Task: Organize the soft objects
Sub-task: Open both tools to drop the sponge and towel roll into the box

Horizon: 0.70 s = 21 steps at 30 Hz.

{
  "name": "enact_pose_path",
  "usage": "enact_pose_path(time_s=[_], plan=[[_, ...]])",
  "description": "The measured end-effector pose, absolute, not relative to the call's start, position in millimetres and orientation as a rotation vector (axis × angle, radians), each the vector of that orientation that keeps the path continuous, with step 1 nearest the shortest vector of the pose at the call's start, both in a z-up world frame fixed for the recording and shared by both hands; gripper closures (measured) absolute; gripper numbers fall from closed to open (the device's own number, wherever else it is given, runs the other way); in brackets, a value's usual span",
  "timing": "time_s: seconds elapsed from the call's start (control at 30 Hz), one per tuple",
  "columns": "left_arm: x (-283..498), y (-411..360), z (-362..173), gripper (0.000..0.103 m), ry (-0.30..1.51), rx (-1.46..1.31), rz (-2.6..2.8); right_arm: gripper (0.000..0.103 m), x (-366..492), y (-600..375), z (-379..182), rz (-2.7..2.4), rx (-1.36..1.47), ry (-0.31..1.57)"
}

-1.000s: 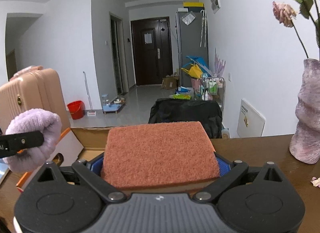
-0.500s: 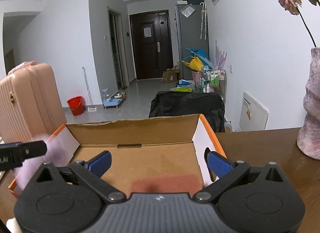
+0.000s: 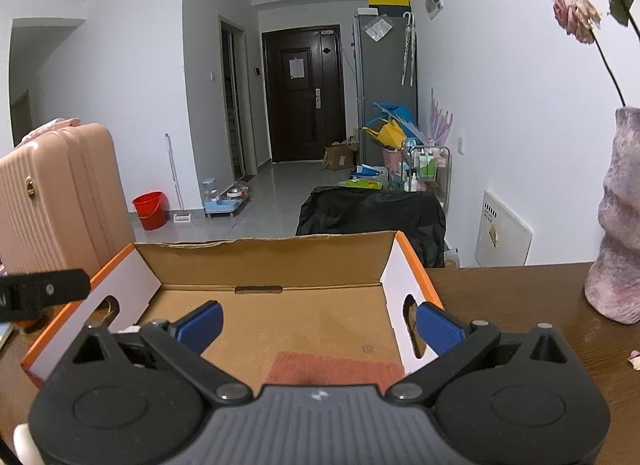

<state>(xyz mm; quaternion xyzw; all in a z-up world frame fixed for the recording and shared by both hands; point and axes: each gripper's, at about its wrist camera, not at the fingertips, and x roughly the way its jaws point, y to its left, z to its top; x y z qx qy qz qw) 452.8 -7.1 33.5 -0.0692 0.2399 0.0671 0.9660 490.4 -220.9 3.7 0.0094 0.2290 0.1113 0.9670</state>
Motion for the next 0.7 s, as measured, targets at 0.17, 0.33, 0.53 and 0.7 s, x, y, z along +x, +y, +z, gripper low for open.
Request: enact_pose_path(time_s=[0.17, 0.33, 0.53, 0.7], plan=[[430.8, -7.8, 41.2, 0.000, 0.444, -0.092, 0.133, 0.000, 472.3, -226.1, 7.0, 0.225, 0.011, 0.440], [405.9, -4.6, 49.6, 0.000, 0.413, -0.086, 0.103, 0.000, 447.8, -231.9, 11.2, 0.235, -0.004, 0.407], [373.6, -5.1, 55.6, 0.000, 0.372, -0.073, 0.075, 0.000, 414.9, -238.1, 13.5, 0.256, -0.012, 0.380], [348.9, -3.5, 53.8, 0.000, 0.365, -0.075, 0.059, 0.000, 383.7, -242.2, 15.5, 0.270, -0.012, 0.356]])
